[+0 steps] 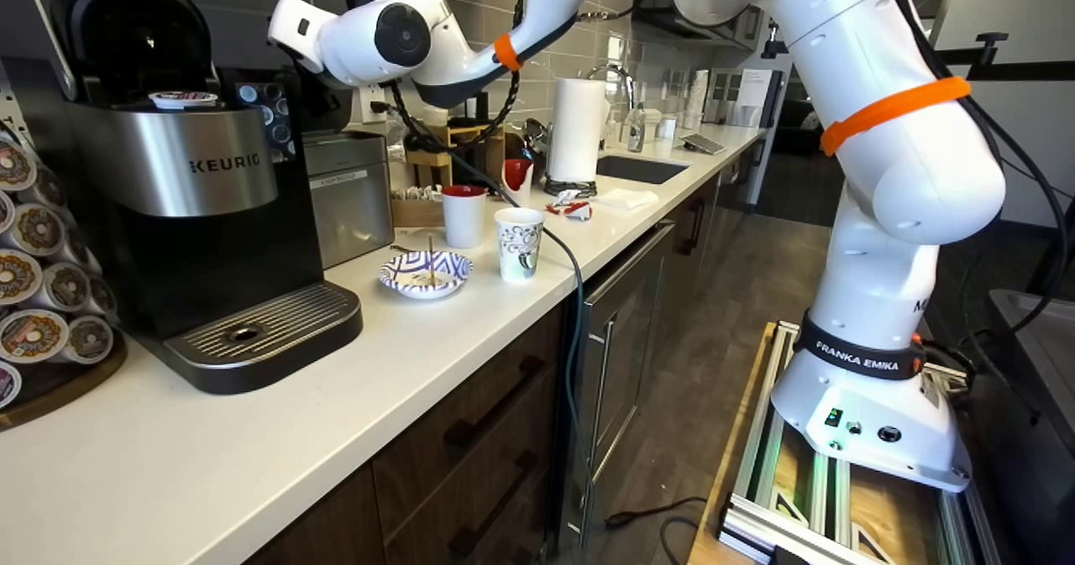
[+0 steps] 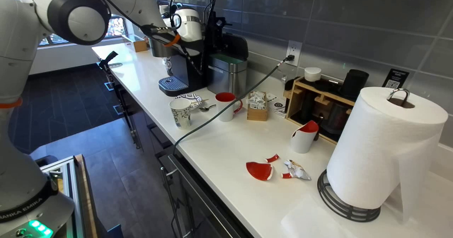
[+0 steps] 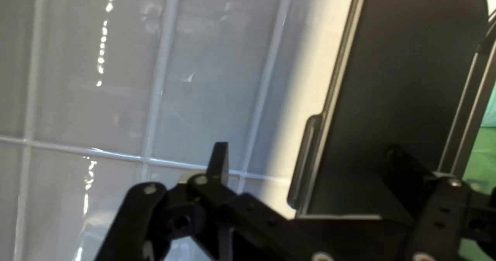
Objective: Open the silver bin.
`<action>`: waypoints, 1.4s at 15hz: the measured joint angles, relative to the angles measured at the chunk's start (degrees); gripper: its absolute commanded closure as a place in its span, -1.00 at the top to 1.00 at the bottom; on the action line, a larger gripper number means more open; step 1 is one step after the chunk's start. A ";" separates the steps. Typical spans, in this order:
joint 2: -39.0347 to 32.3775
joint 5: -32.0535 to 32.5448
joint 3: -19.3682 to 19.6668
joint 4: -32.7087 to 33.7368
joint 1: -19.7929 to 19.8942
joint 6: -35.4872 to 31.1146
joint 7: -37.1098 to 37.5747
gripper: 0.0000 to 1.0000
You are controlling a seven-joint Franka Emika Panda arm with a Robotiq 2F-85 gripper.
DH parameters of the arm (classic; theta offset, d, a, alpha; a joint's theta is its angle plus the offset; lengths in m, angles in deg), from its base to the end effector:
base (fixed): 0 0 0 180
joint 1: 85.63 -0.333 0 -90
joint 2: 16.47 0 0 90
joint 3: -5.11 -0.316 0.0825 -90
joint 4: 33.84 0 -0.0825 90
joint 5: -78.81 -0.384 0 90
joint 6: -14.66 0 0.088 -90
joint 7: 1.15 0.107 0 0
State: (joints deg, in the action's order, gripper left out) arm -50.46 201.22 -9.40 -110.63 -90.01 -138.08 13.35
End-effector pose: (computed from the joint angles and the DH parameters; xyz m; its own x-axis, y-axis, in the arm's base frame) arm 0.7192 0.2230 0.4408 0.0608 0.9632 -0.2617 0.1462 0.2507 0.9569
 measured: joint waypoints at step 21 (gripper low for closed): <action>5.61 -2.81 1.46 -6.96 3.49 0.24 10.76 1.00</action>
State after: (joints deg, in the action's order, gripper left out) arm -44.85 198.40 -7.94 -117.59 -86.52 -137.84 24.12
